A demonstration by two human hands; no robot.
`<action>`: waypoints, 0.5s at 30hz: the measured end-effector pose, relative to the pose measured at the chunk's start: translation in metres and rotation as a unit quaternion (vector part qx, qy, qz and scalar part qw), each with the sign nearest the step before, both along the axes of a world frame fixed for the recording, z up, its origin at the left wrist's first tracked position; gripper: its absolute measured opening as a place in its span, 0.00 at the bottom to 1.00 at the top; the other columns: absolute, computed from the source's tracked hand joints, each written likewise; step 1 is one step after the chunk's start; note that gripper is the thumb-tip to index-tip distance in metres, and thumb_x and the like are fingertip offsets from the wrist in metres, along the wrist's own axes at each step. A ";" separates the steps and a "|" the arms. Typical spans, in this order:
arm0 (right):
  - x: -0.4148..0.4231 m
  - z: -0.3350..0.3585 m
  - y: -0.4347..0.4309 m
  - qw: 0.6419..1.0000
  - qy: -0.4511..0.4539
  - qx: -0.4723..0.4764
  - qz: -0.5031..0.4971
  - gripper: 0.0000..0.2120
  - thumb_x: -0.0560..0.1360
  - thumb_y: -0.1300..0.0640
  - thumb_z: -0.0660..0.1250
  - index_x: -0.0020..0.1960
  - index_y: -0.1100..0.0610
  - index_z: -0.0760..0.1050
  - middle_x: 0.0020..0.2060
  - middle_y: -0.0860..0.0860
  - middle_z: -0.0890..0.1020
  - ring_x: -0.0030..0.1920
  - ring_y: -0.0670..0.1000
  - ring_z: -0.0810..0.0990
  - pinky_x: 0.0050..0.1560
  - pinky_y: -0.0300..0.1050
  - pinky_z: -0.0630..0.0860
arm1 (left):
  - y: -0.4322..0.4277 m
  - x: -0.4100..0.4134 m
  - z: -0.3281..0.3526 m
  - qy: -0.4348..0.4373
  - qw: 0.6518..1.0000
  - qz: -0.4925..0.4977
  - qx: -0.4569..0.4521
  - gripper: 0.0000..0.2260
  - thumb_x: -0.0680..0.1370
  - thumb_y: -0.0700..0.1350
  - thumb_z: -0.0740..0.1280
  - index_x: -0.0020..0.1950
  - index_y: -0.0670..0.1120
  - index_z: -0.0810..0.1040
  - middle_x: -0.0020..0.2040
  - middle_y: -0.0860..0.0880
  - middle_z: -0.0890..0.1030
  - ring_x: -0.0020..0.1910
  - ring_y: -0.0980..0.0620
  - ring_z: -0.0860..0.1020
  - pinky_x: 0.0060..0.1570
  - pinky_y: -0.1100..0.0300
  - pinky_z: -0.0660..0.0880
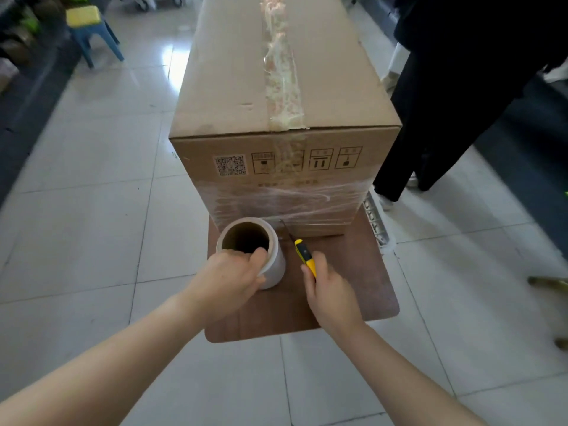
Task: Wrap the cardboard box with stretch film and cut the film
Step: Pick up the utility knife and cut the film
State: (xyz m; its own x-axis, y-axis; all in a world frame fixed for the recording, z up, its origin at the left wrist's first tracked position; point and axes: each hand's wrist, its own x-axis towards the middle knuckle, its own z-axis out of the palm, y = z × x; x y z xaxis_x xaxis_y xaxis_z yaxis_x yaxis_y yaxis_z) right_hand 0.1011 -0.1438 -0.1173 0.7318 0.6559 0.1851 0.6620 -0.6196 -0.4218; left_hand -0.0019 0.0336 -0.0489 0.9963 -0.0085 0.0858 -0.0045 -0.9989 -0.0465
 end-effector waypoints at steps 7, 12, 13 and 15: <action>0.003 -0.016 0.004 0.999 0.025 -0.031 0.003 0.14 0.80 0.47 0.55 0.60 0.56 0.66 0.34 0.55 0.80 0.28 0.60 0.79 0.24 0.43 0.62 | 0.002 -0.003 0.000 0.013 1.000 -0.020 0.003 0.13 0.72 0.48 0.71 0.49 0.40 0.73 0.27 0.47 0.75 0.21 0.48 0.72 0.18 0.56 0.72; -0.004 -0.031 0.009 0.998 0.036 -0.050 -0.014 0.13 0.78 0.51 0.62 0.58 0.56 0.65 0.31 0.55 0.79 0.25 0.59 0.78 0.23 0.42 0.60 | 0.001 0.001 0.002 0.001 0.999 -0.025 0.022 0.15 0.69 0.48 0.74 0.47 0.40 0.74 0.25 0.48 0.74 0.20 0.48 0.71 0.17 0.59 0.69; -0.004 -0.033 0.010 0.998 0.032 -0.054 -0.016 0.14 0.77 0.52 0.64 0.58 0.57 0.67 0.30 0.55 0.79 0.24 0.58 0.78 0.23 0.41 0.60 | 0.000 0.002 0.001 0.000 0.999 -0.028 0.020 0.15 0.69 0.47 0.73 0.47 0.40 0.74 0.26 0.48 0.74 0.20 0.48 0.71 0.17 0.59 0.70; -0.004 -0.035 0.010 0.998 0.027 -0.054 -0.027 0.15 0.78 0.52 0.63 0.59 0.60 0.70 0.32 0.56 0.80 0.26 0.60 0.79 0.24 0.42 0.61 | -0.001 0.003 0.000 -0.002 1.000 -0.020 0.014 0.11 0.70 0.46 0.73 0.44 0.42 0.74 0.25 0.48 0.73 0.20 0.48 0.71 0.19 0.61 0.67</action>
State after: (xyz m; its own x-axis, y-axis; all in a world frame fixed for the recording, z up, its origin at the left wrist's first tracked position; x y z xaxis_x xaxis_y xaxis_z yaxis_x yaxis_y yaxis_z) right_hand 0.0966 -0.1336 -0.1519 0.7731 0.6300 0.0740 0.6049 -0.6972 -0.3846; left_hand 0.0014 0.0324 -0.0484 0.9946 -0.0513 0.0898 -0.0446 -0.9962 -0.0745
